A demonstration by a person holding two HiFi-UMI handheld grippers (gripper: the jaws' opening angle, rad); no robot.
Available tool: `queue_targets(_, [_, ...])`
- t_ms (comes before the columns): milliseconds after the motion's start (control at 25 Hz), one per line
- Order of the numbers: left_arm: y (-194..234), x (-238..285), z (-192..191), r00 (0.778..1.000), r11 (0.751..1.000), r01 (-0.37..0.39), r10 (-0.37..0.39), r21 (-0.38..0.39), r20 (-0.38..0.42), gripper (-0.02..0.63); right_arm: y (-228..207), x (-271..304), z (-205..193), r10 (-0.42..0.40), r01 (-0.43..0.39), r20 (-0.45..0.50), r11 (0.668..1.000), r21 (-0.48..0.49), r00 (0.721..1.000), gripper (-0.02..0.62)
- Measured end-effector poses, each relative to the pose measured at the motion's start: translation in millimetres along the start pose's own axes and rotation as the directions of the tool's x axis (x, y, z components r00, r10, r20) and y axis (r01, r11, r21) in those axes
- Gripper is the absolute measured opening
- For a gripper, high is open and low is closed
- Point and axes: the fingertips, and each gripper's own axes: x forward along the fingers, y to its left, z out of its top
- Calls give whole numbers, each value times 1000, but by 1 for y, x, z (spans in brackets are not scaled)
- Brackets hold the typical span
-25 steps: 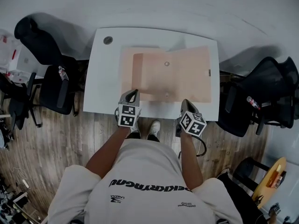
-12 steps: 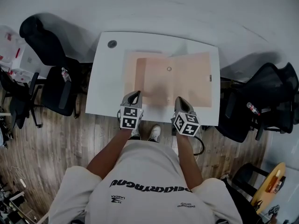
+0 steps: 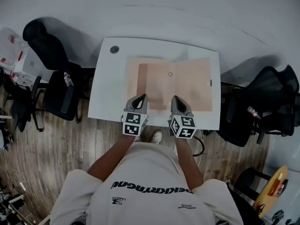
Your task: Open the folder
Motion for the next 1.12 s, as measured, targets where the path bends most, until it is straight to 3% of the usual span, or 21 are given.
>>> queue_targets(360, [-18, -8, 30, 997, 999, 22, -25, 40, 80, -8, 23, -2, 27, 39, -33, 91, 997, -71, 995, -1])
queue_targets(1120, [-6, -5, 39, 989, 999, 23, -27, 31, 146, -6, 47, 12, 28, 113, -99, 128, 989, -113, 985, 0])
